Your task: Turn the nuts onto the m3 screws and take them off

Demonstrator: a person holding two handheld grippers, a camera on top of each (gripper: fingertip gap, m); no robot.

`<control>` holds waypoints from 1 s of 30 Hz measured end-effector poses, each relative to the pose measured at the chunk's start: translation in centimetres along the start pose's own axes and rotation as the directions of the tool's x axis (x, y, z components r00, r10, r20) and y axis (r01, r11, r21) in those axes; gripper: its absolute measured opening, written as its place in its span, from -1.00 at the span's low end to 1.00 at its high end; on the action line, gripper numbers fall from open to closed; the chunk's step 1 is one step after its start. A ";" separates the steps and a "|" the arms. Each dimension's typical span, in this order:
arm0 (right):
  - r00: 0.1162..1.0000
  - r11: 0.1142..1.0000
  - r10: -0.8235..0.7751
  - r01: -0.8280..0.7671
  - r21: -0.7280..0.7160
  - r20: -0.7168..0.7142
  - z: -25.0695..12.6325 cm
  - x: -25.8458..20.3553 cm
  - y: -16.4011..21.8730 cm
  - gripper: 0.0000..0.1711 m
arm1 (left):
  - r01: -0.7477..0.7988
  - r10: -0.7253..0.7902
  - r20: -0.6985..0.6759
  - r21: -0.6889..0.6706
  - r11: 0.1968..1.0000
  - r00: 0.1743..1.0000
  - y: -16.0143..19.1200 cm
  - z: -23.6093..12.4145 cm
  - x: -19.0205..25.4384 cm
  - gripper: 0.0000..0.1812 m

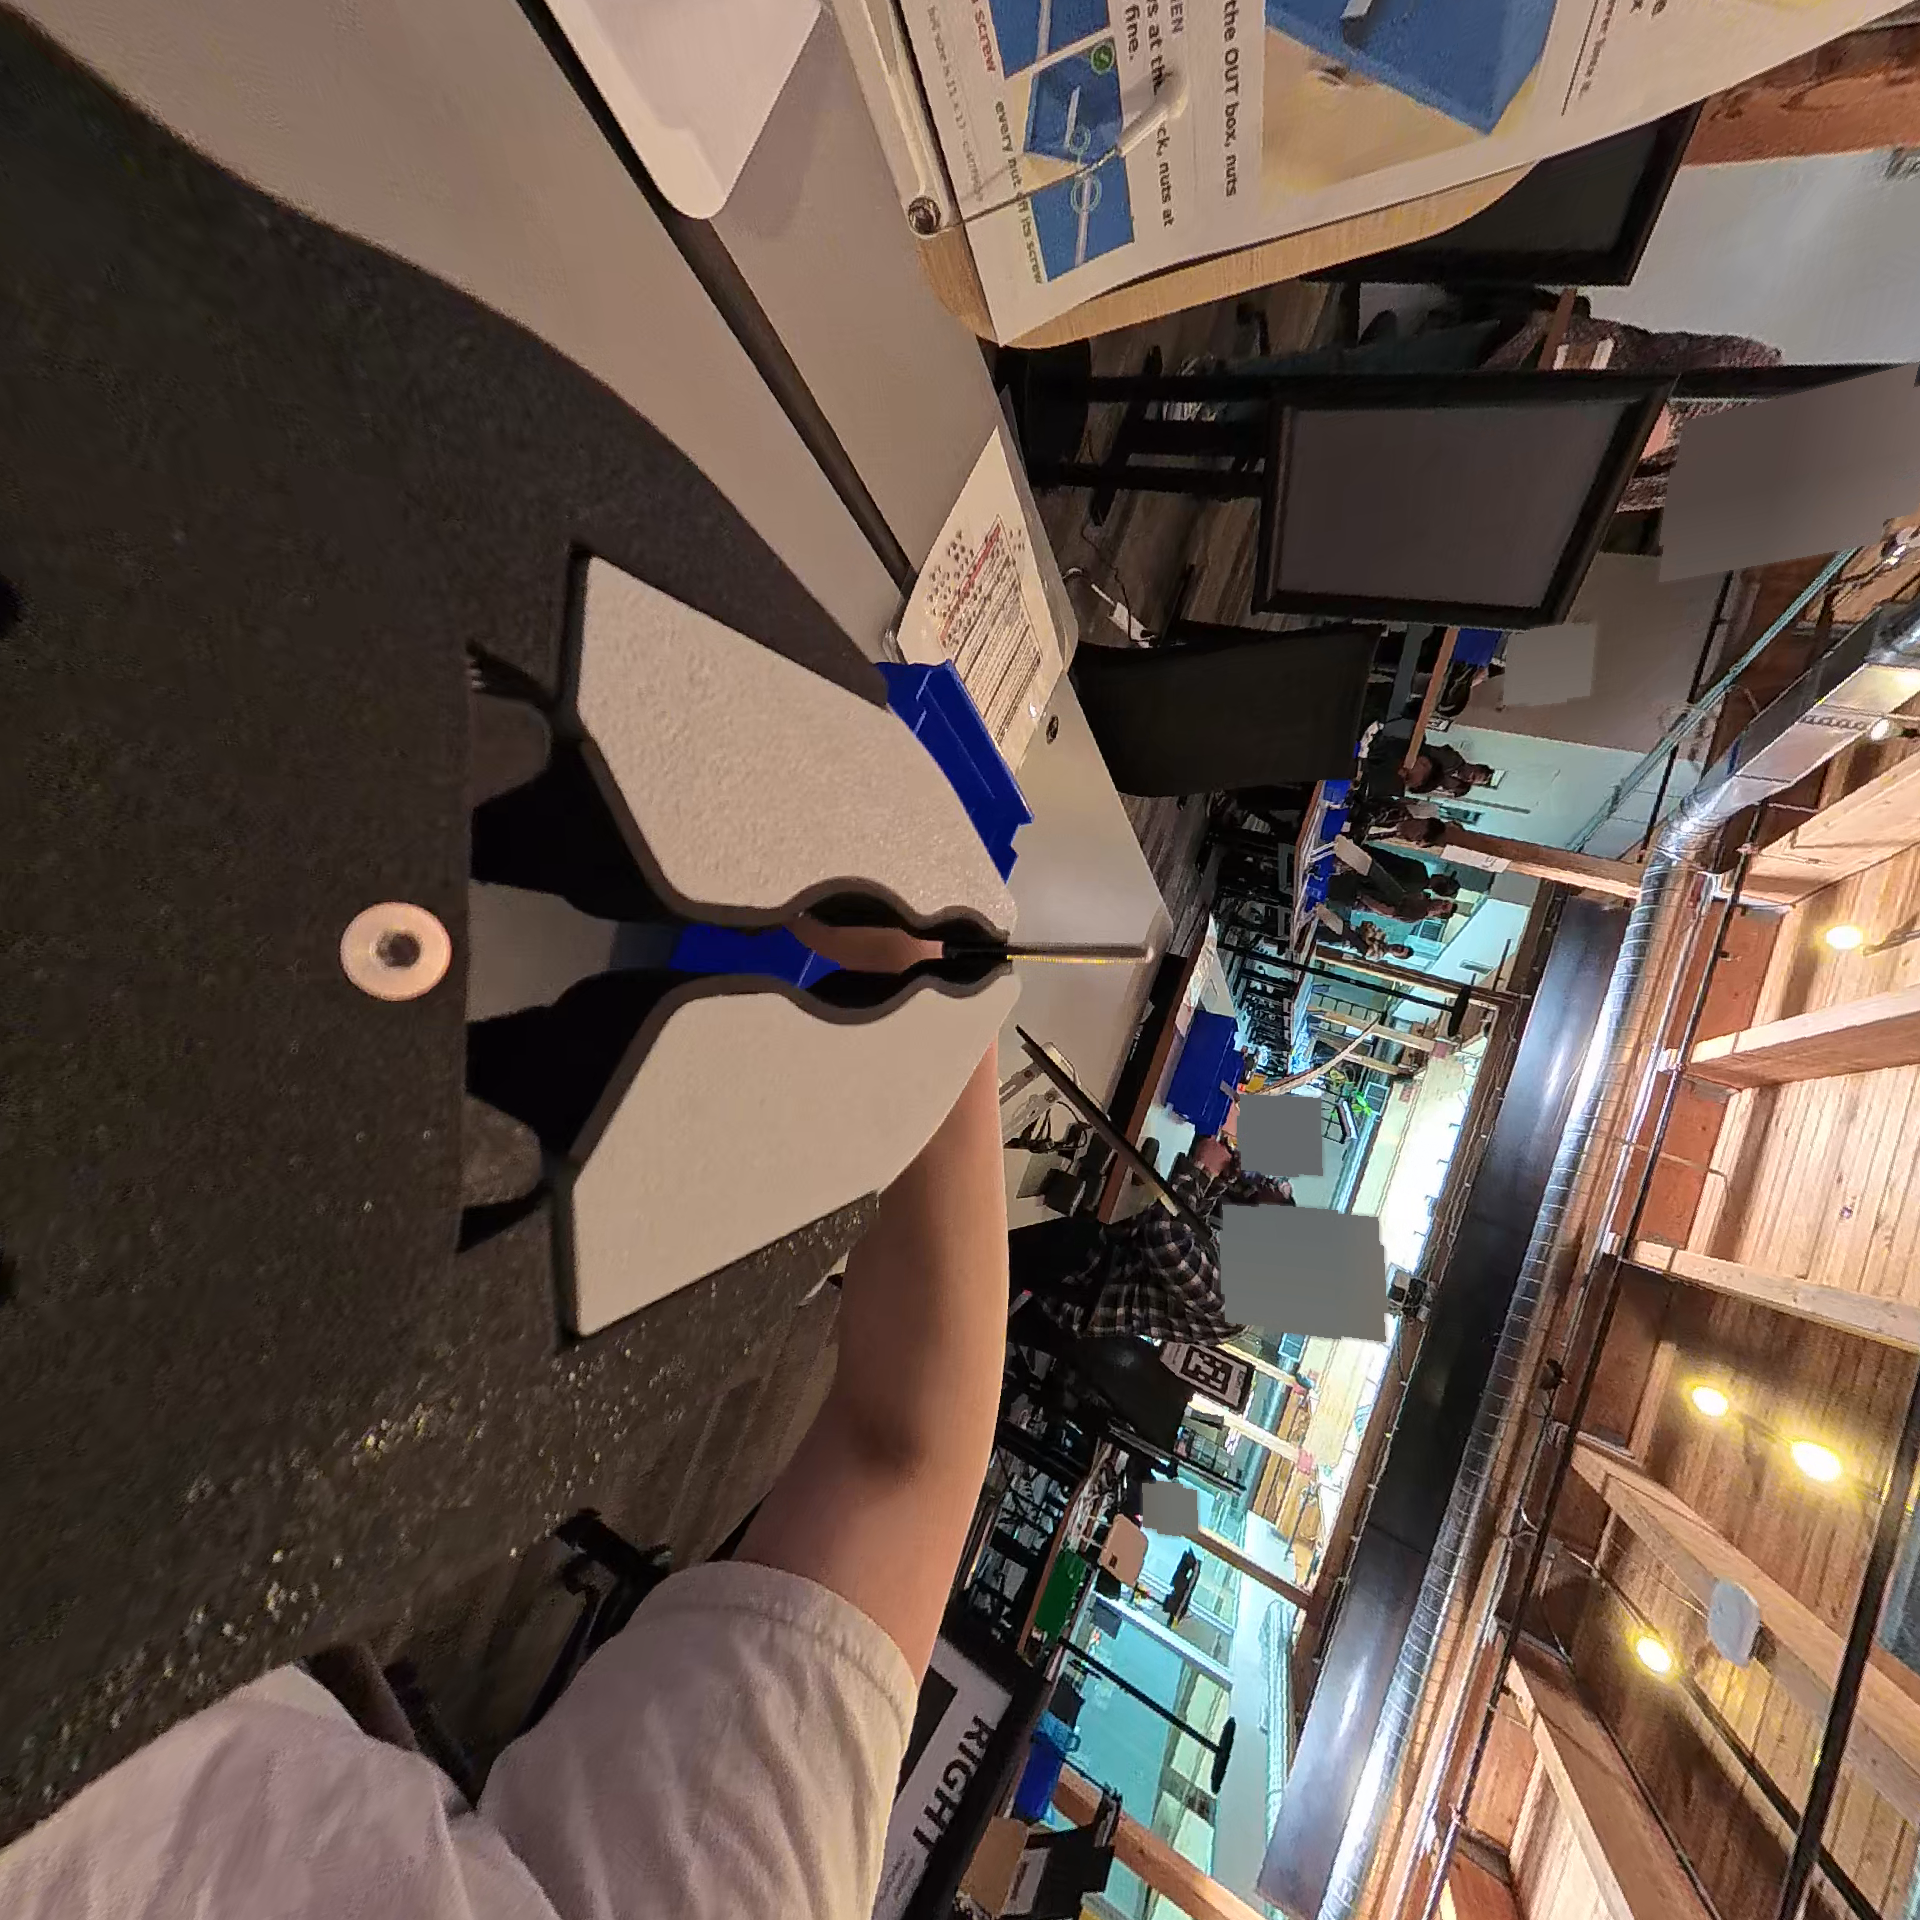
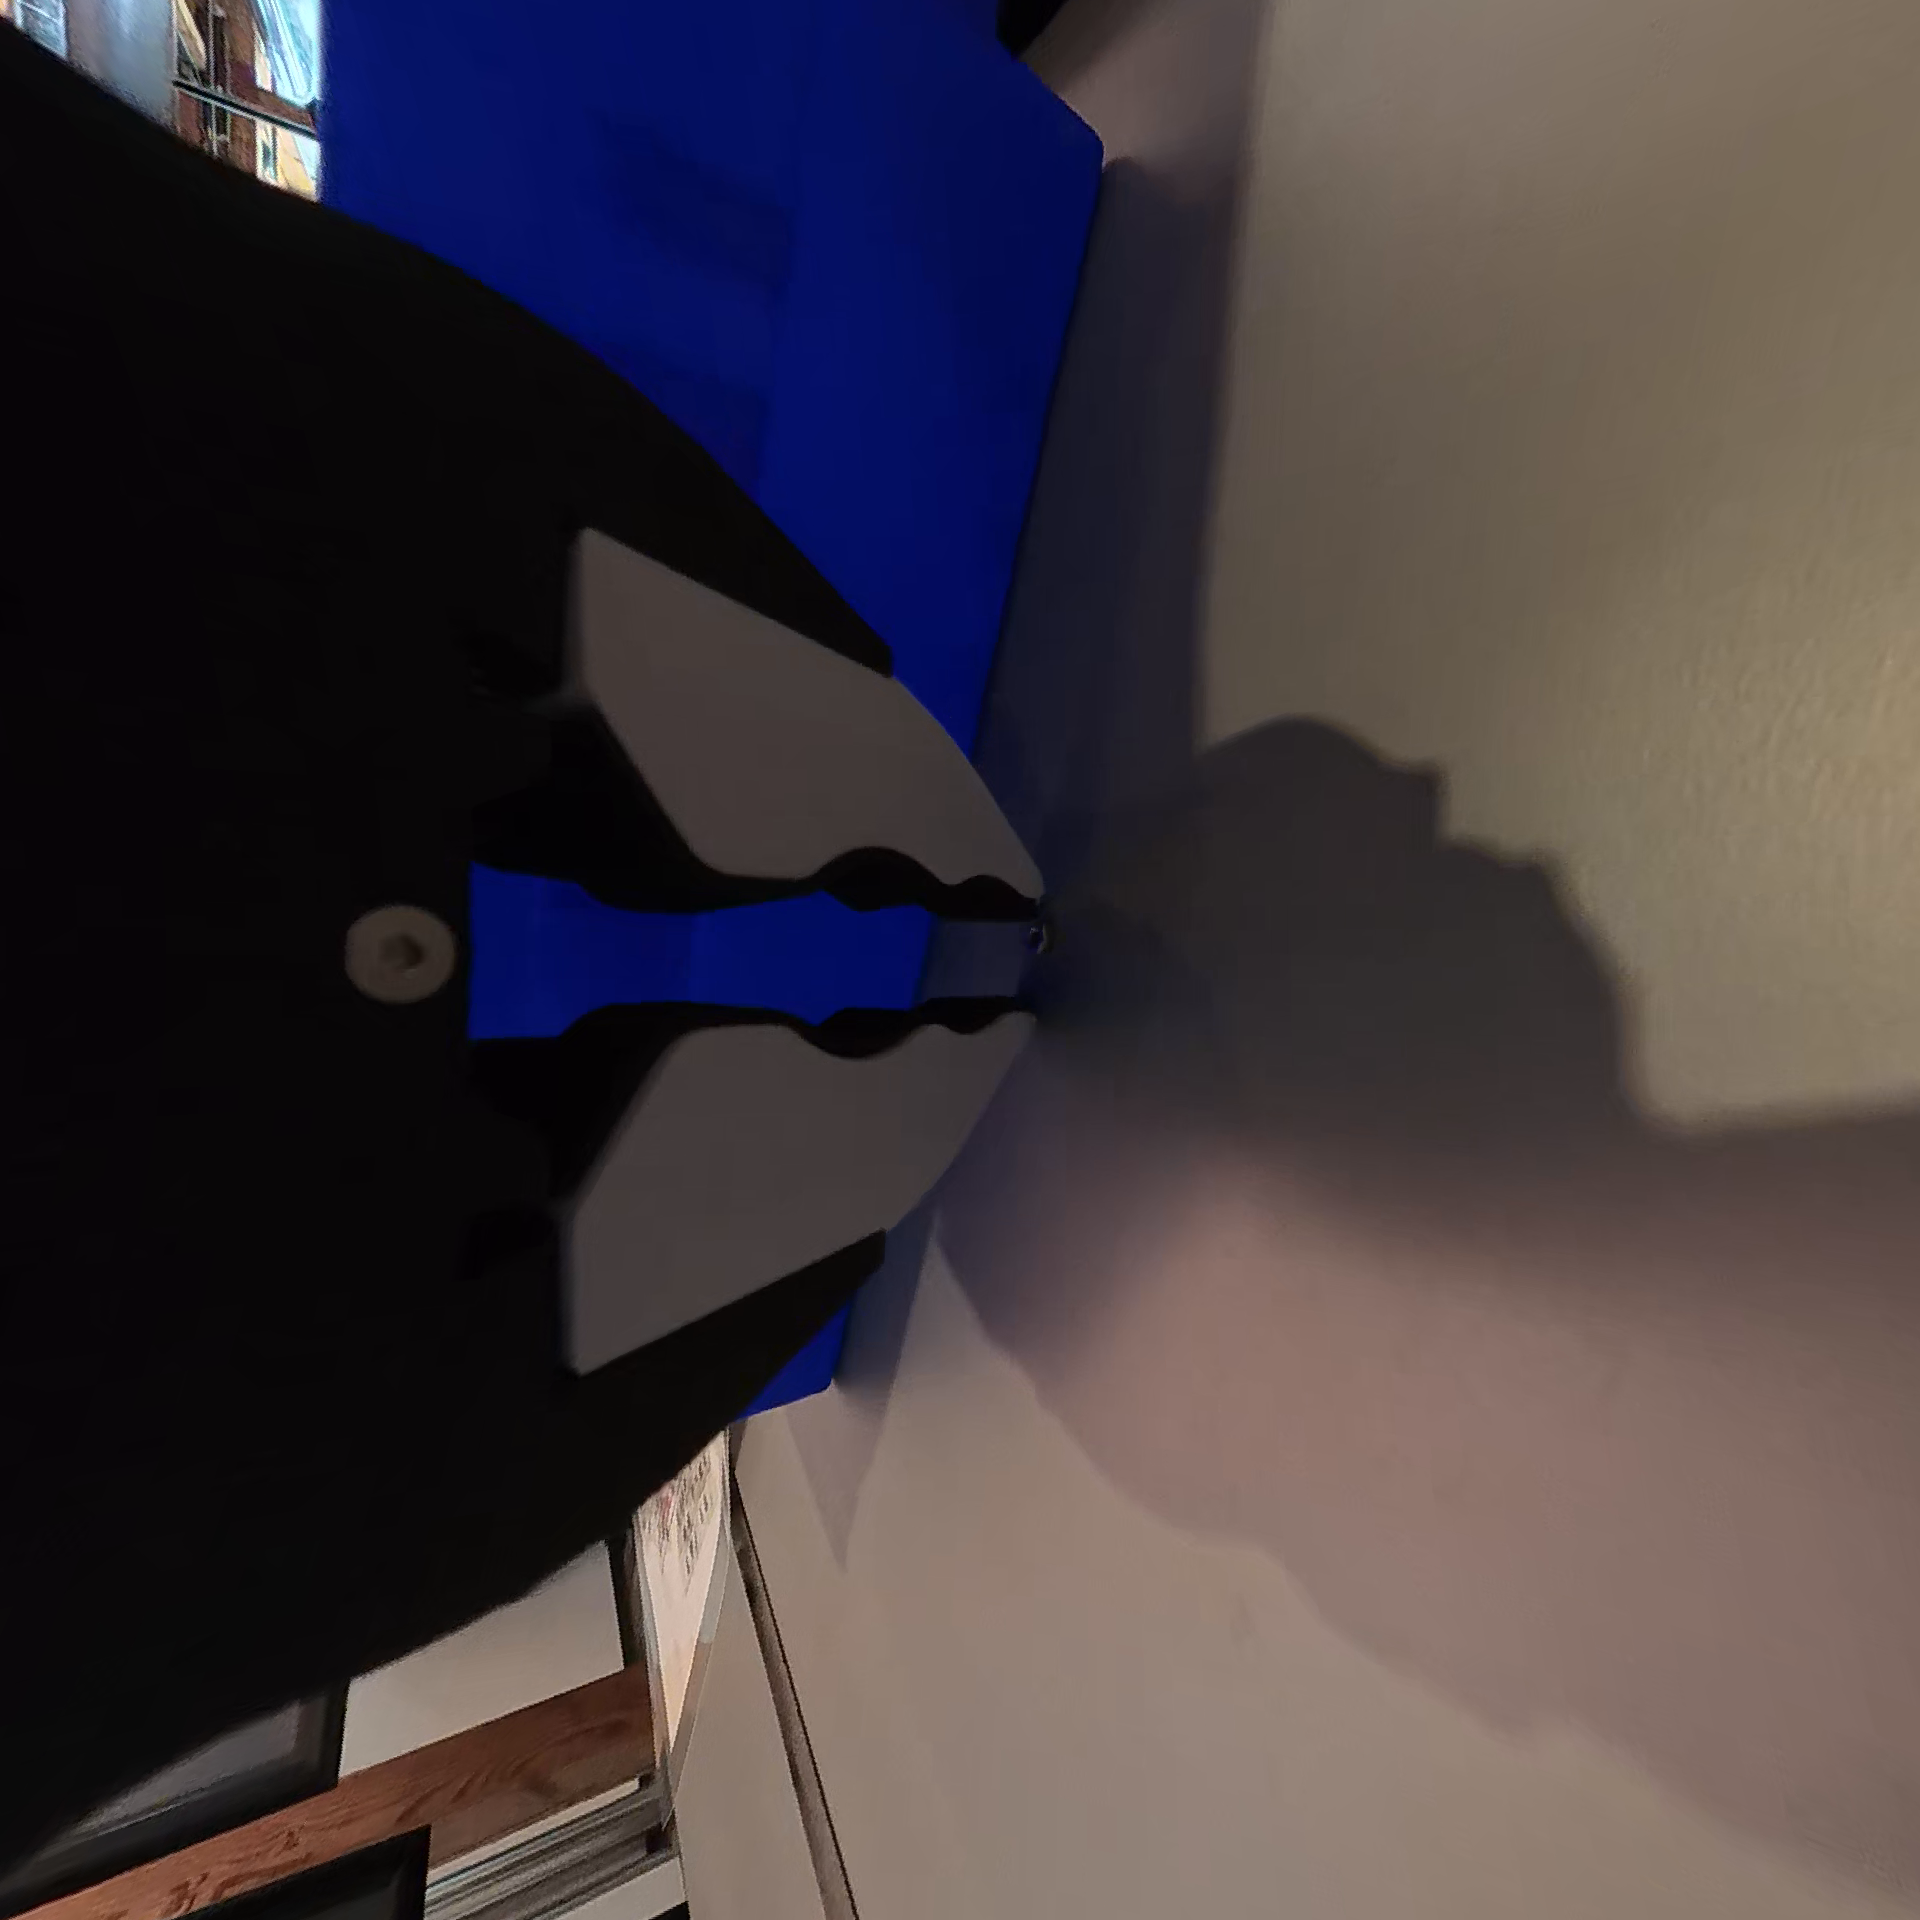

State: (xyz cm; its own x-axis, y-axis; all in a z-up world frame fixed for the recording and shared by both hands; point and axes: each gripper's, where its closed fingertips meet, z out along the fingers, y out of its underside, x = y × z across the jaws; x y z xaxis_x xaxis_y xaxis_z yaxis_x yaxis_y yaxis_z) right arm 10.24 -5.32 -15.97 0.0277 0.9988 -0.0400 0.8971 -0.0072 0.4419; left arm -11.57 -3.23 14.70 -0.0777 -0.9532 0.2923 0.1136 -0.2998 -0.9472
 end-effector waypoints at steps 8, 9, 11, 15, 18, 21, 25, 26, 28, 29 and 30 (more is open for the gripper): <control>0.999 1.000 -0.018 0.018 -0.003 0.031 0.1 -0.2 0.0 -0.99 | 0.006 -0.006 -0.005 -0.023 1.000 1.000 0.6 0.4 0.0 -0.98; 0.999 1.000 -0.018 0.018 0.002 0.028 0.1 -0.2 0.0 -0.99 | 0.006 -0.006 -0.003 -0.025 1.000 1.000 0.6 0.5 -0.1 -0.98; 1.000 1.000 -0.016 0.015 0.027 0.017 0.0 -0.1 -0.3 -0.99 | 0.003 -0.003 0.006 -0.031 1.000 1.000 0.7 0.4 -0.2 -0.98; 0.999 0.989 0.037 -0.038 0.144 0.015 -1.1 -0.1 -1.8 -0.99 | 0.005 -0.004 0.016 -0.028 1.000 1.000 0.6 0.2 -0.5 -0.98; 0.999 0.989 0.046 -0.045 0.140 -0.009 -1.4 -0.2 -1.0 -0.99 | 0.000 0.001 0.022 -0.025 1.000 1.000 0.5 0.0 -0.6 -0.98; 0.998 0.989 0.056 -0.056 0.136 0.003 -1.3 -0.9 -0.7 -0.96 | -0.003 0.004 0.026 -0.024 1.000 1.000 0.4 0.0 -0.6 -0.98; 1.000 0.991 0.025 -0.024 0.132 -0.006 -1.3 -1.4 -1.2 -0.89 | 0.002 -0.001 0.024 -0.036 0.999 1.000 0.7 0.2 -0.7 -0.98; 1.000 0.992 0.013 -0.011 0.129 -0.011 -1.3 -1.4 -1.3 -0.88 | 0.003 -0.002 0.022 -0.040 0.999 1.000 0.9 0.3 -0.6 -0.98; 1.000 0.993 -0.012 0.013 0.116 -0.015 -1.0 -1.6 -1.5 -0.88 | 0.000 0.001 0.021 -0.048 0.999 1.000 1.0 0.5 -0.5 -0.98; 1.000 0.994 -0.022 0.023 0.107 -0.017 -0.9 -1.6 -1.6 -0.88 | -0.002 0.003 0.021 -0.052 0.999 1.000 1.1 0.6 -0.5 -0.98; 0.999 0.994 -0.029 0.031 0.105 -0.017 -0.8 -1.6 -1.7 -0.88 | -0.004 0.005 0.022 -0.055 0.998 1.000 1.1 0.6 -0.5 -0.98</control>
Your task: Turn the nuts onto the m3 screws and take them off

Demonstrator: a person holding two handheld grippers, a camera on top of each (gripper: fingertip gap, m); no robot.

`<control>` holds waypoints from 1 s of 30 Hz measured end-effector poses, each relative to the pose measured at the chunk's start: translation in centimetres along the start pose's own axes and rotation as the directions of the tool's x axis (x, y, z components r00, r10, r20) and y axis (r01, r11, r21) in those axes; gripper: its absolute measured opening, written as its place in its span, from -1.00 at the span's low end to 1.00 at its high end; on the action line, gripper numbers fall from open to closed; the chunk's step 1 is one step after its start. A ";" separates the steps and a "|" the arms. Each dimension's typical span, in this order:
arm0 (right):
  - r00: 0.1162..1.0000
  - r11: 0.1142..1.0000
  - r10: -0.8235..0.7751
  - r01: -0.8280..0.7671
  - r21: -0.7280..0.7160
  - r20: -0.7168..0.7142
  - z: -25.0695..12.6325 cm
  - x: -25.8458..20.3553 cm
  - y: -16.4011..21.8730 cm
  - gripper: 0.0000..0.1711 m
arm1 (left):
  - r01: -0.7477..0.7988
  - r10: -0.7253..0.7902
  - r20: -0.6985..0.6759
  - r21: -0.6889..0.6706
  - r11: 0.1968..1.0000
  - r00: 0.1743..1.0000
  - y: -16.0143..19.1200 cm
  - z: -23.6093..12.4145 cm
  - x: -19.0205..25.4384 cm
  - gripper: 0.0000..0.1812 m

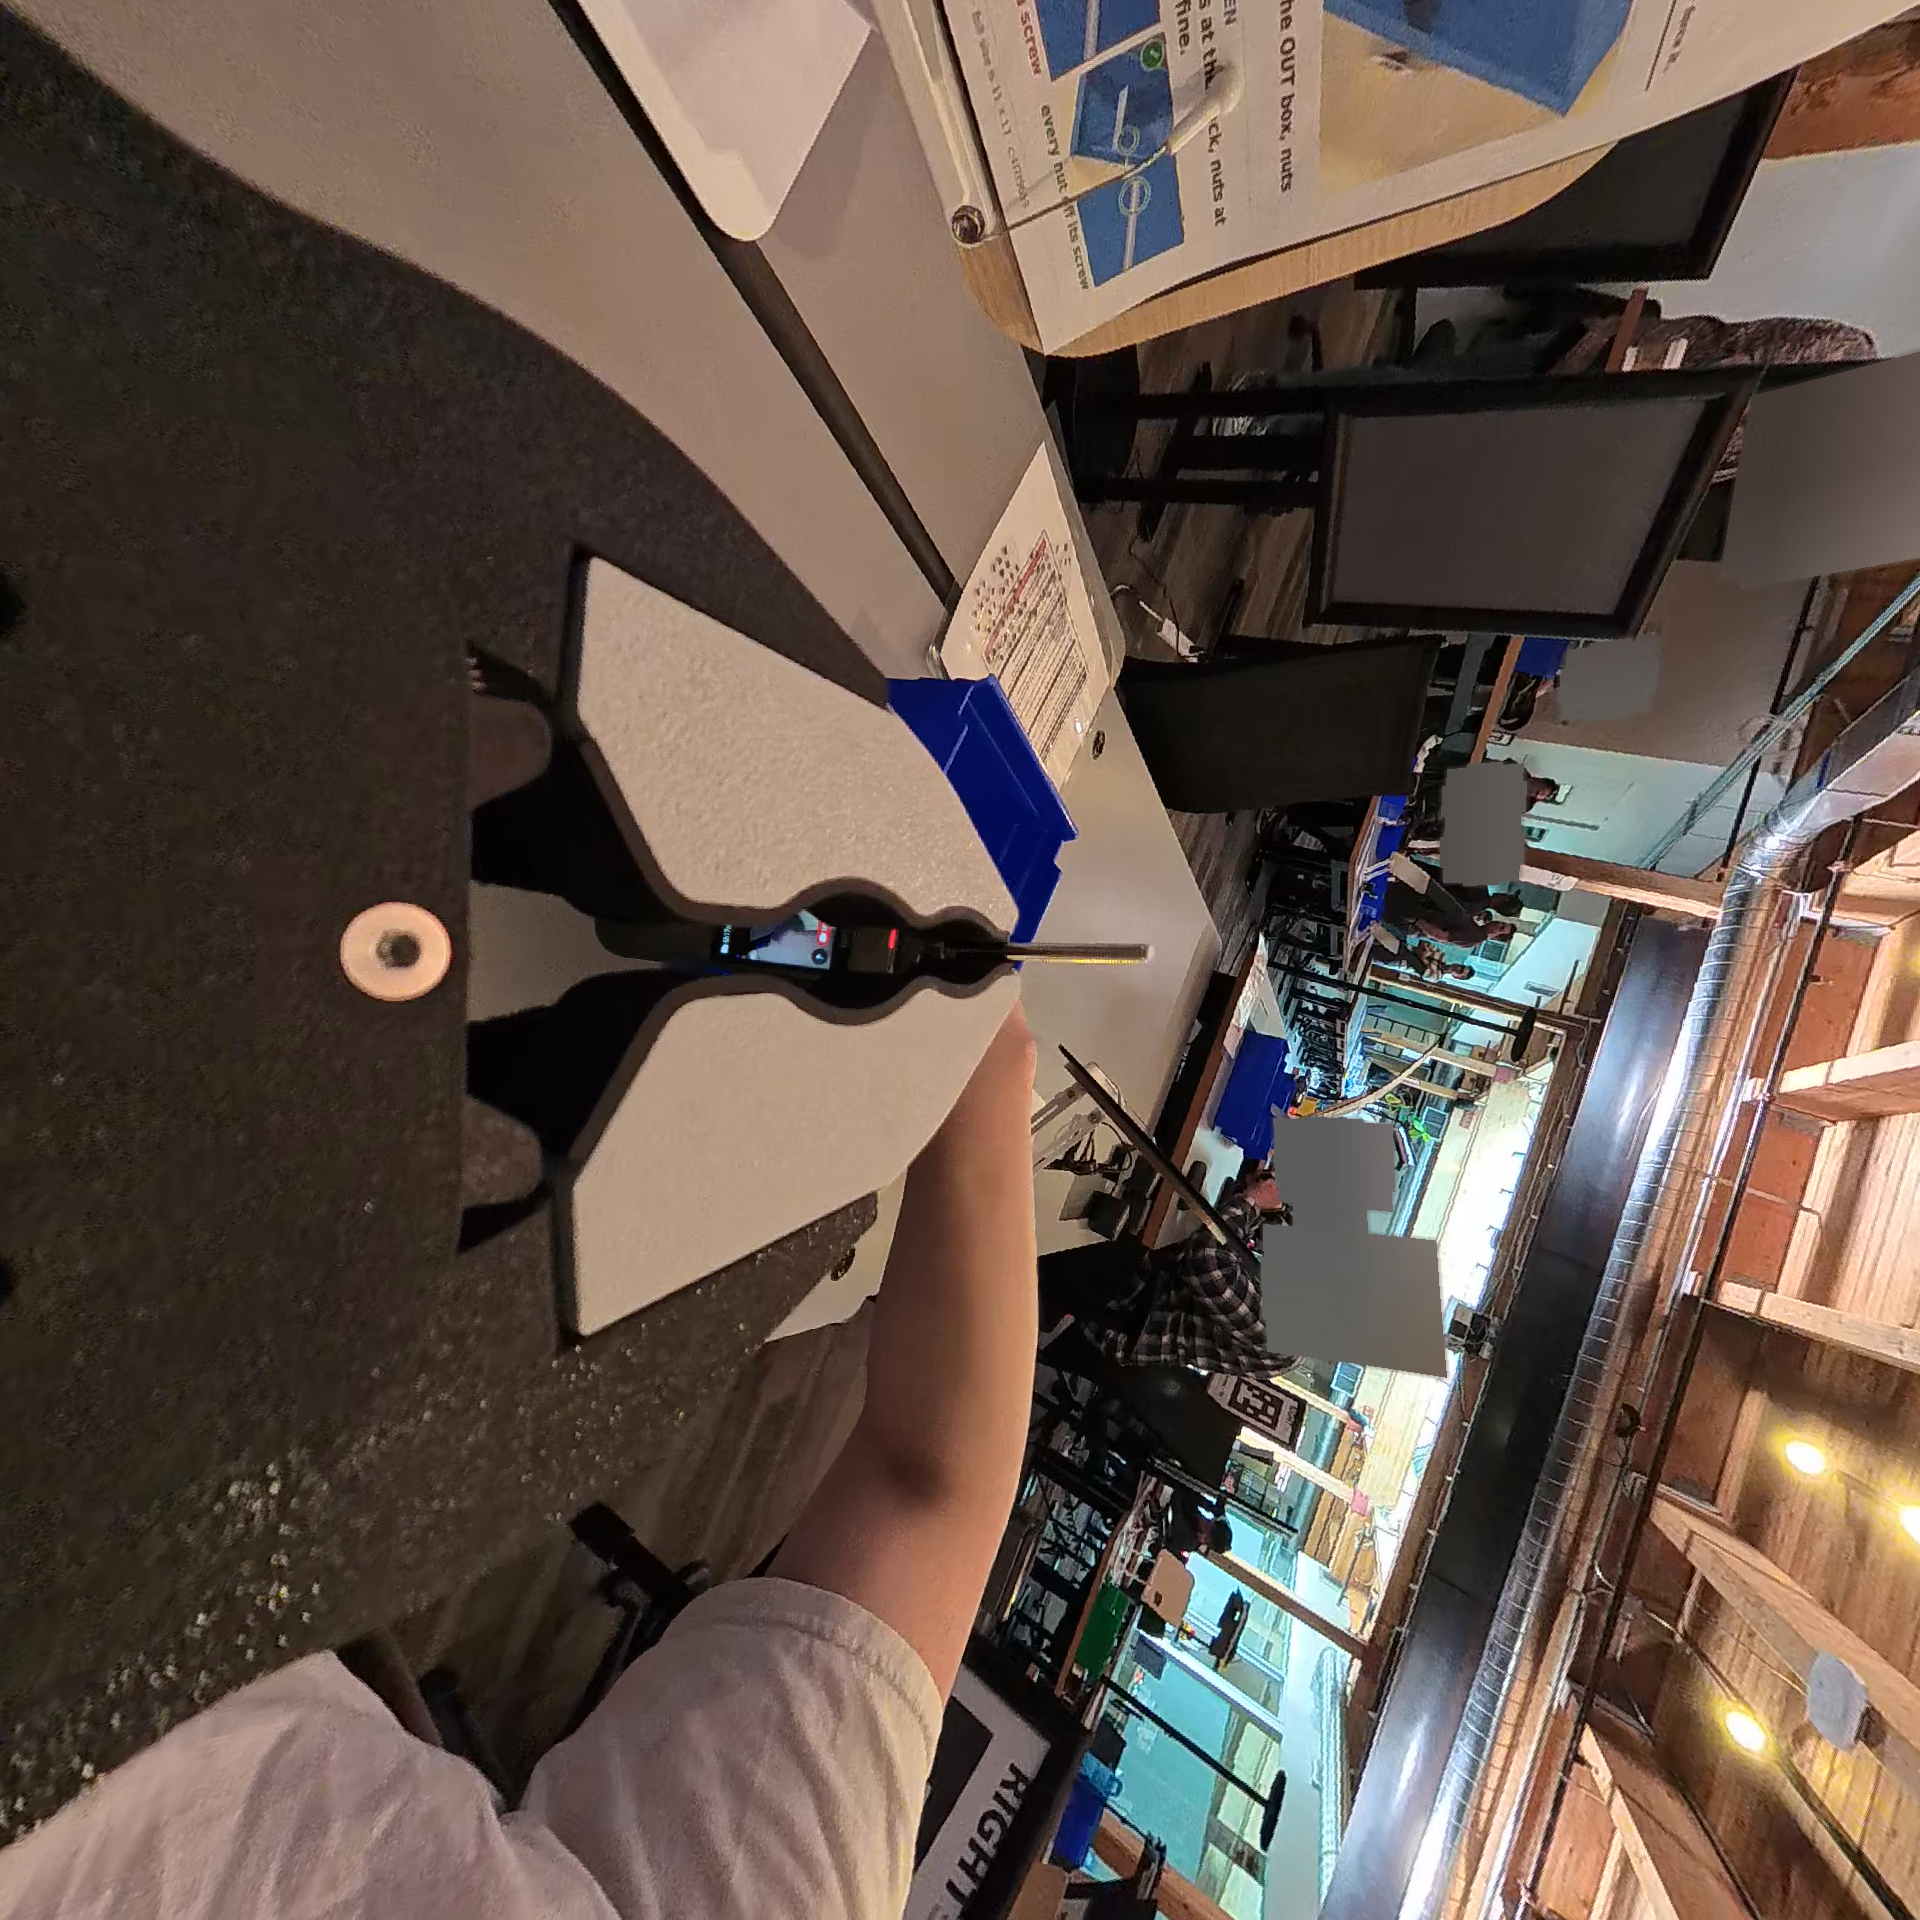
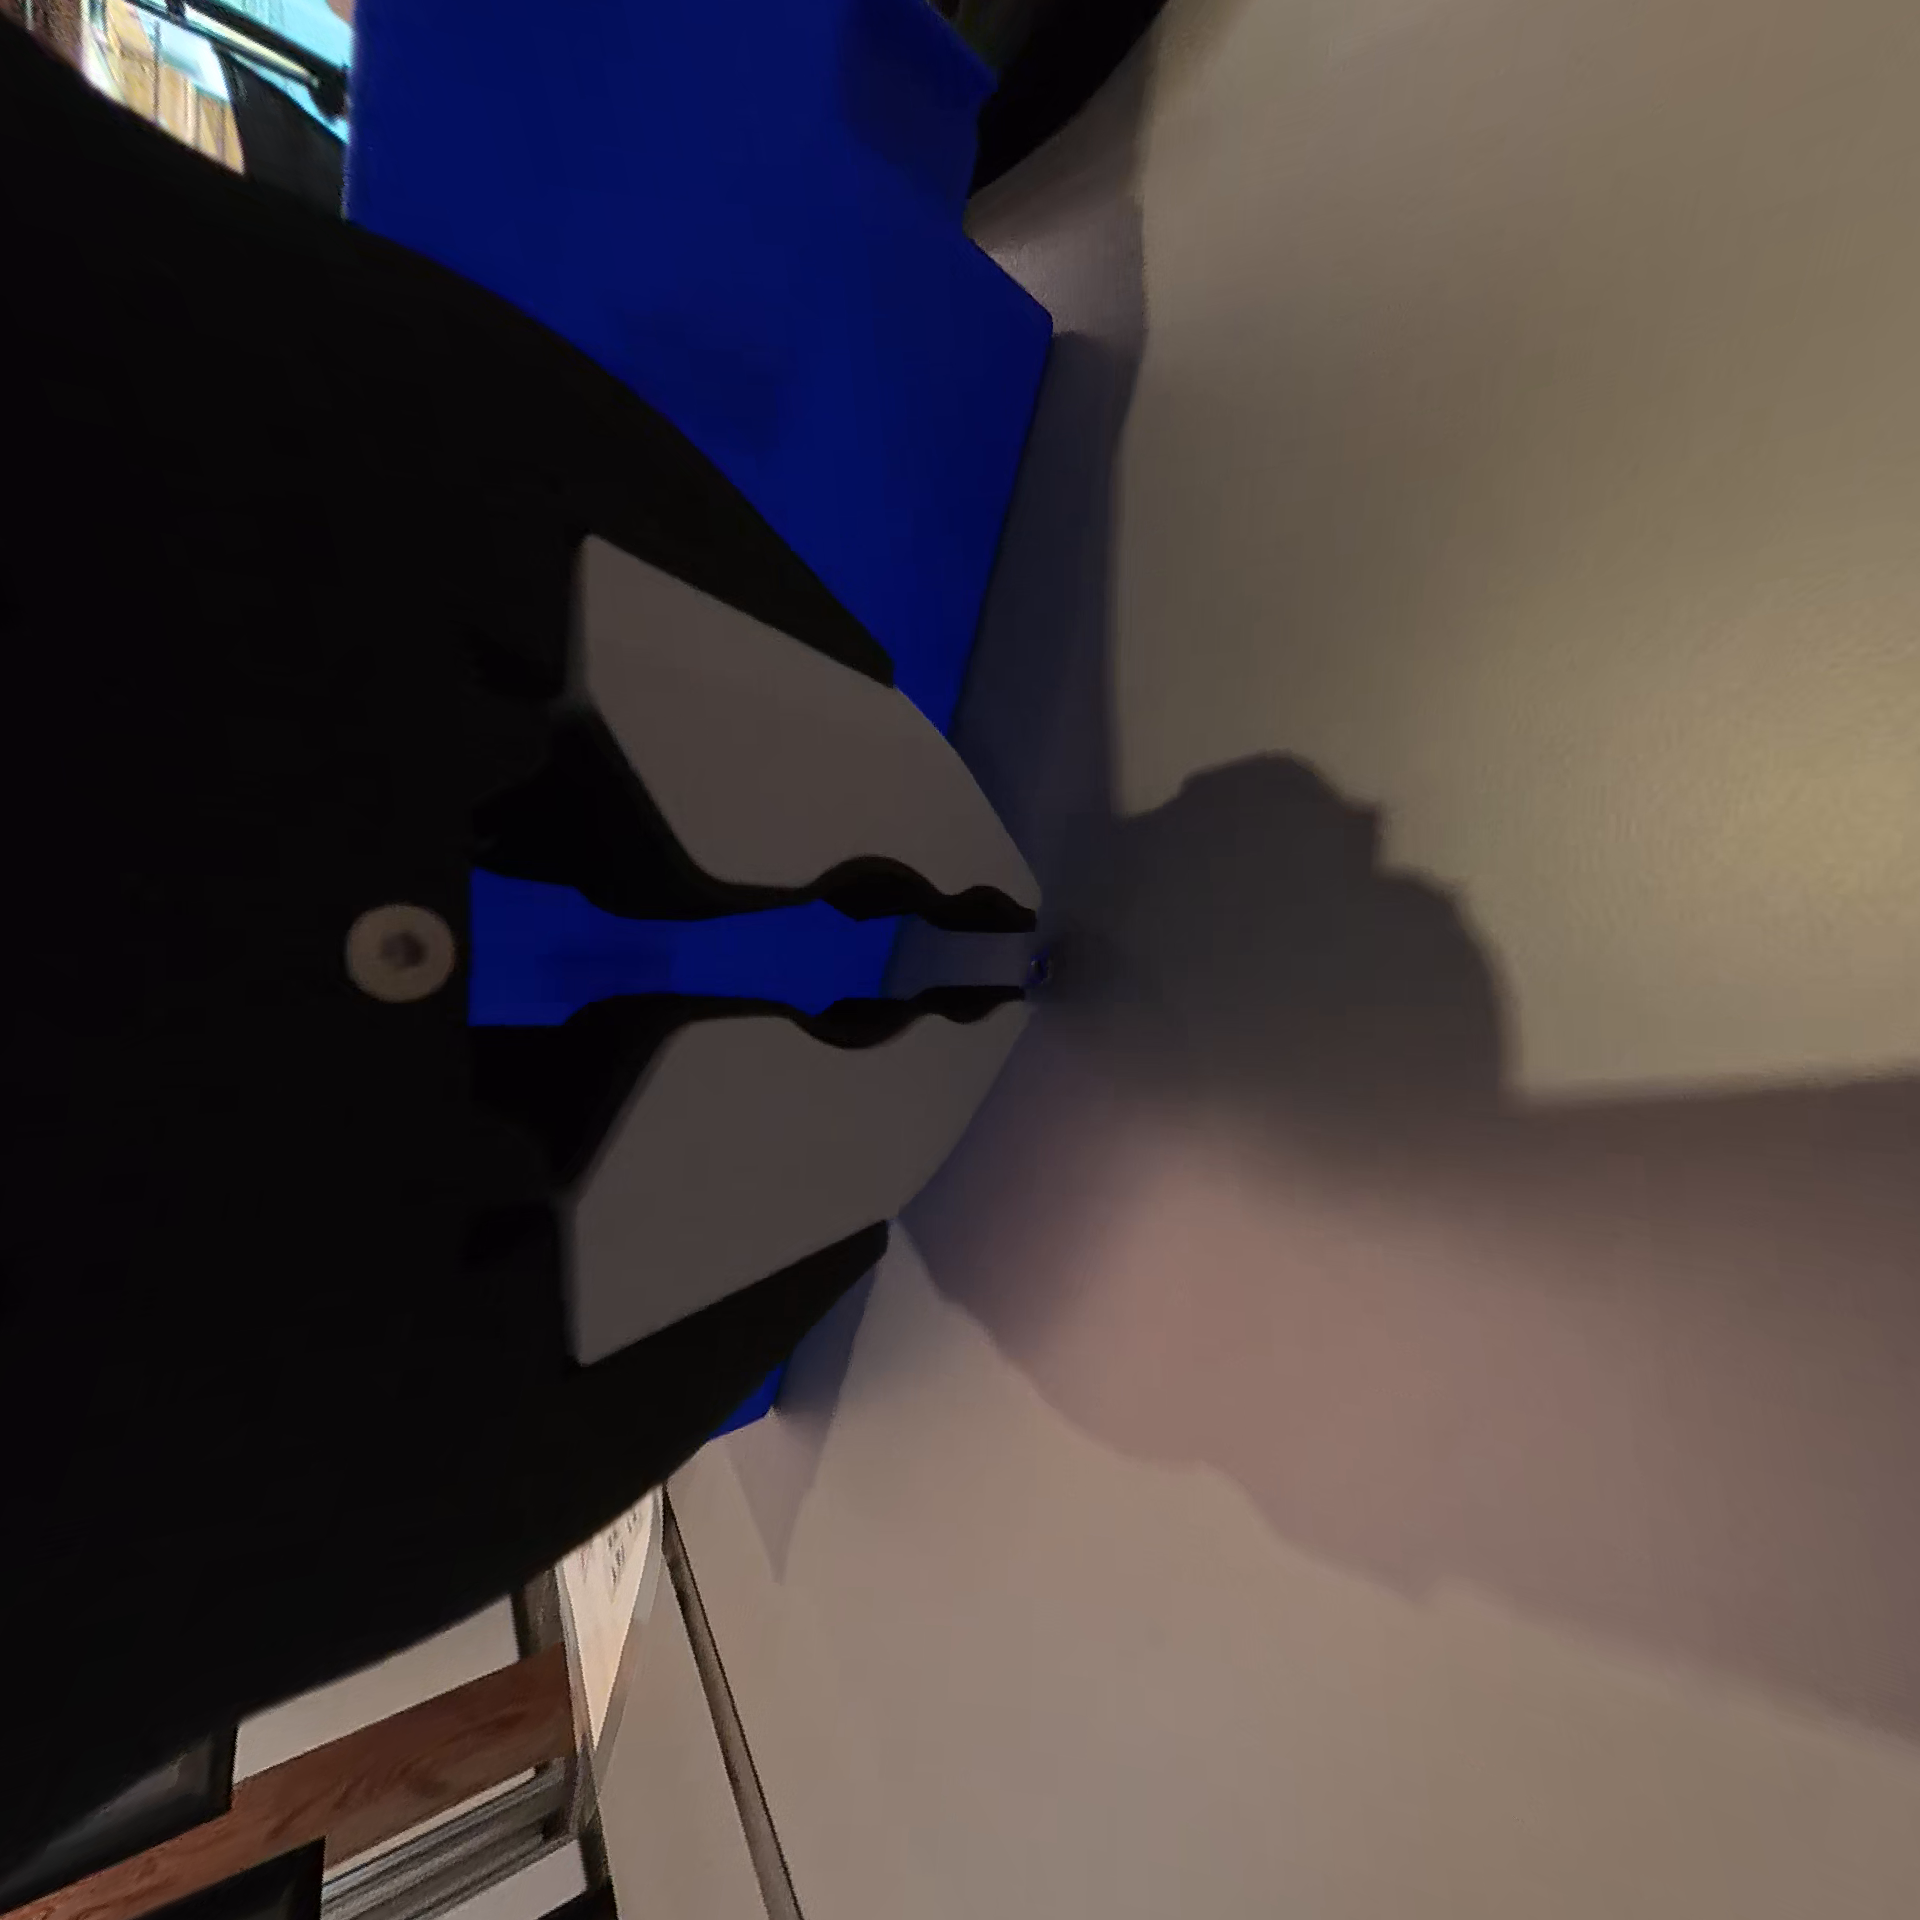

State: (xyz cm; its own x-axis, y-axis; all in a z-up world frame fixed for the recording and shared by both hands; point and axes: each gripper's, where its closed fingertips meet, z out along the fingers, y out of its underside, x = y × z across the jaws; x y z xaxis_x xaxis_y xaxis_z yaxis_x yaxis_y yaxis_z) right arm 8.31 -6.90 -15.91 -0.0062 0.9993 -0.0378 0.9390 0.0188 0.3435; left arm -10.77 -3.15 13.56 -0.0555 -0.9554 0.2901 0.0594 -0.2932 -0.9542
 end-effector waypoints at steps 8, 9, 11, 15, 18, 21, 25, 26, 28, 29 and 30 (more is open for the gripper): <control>1.000 1.000 -0.001 0.001 -0.007 -0.003 0.2 0.2 -0.1 -0.87 | 0.009 -0.009 -0.001 -0.008 1.000 1.000 0.2 0.2 -0.1 -0.98; 1.000 1.000 -0.003 0.003 -0.008 -0.003 0.2 0.2 -0.1 -0.87 | 0.008 -0.008 -0.001 -0.009 1.000 1.000 0.2 0.2 -0.1 -0.98; 1.000 1.000 -0.003 0.003 -0.015 -0.002 0.2 0.2 -0.1 -0.88 | 0.008 -0.008 -0.002 -0.010 1.000 1.000 0.2 0.2 -0.1 -0.98; 1.000 1.000 -0.004 0.004 -0.031 0.000 0.1 0.3 -0.2 -0.91 | 0.010 -0.010 -0.003 -0.010 1.000 1.000 0.2 0.2 -0.1 -0.98; 1.000 0.999 -0.017 0.017 -0.035 -0.002 0.0 0.3 -0.6 -0.92 | 0.014 -0.014 -0.005 -0.011 1.000 1.000 0.3 0.2 0.0 -0.98; 1.000 0.998 -0.018 0.018 -0.057 0.007 -0.1 0.3 -0.5 -0.92 | 0.013 -0.013 -0.008 -0.015 1.000 1.000 0.3 0.2 0.1 -0.98; 1.000 1.000 -0.011 0.011 -0.014 0.009 -0.4 0.5 -1.5 -0.93 | 0.010 -0.010 -0.010 -0.007 1.000 1.000 0.0 -0.1 0.2 -0.98; 1.000 1.000 -0.006 0.006 0.012 0.007 -0.7 0.6 -2.0 -0.93 | 0.009 -0.009 -0.010 -0.003 1.000 1.000 -0.1 -0.2 0.2 -0.98; 1.000 0.998 -0.003 0.003 0.058 -0.005 -1.2 1.2 -3.4 -0.93 | 0.010 -0.010 -0.010 0.004 1.000 1.000 -0.3 -0.4 0.2 -0.98; 1.000 0.996 -0.006 0.007 0.086 -0.011 -1.6 1.5 -4.3 -0.93 | 0.011 -0.011 -0.010 0.007 1.000 1.000 -0.3 -0.5 0.2 -0.98; 1.000 0.993 -0.007 0.009 0.120 -0.016 -2.0 1.8 -5.3 -0.94 | 0.013 -0.013 -0.010 0.009 1.000 1.000 -0.4 -0.7 0.1 -0.98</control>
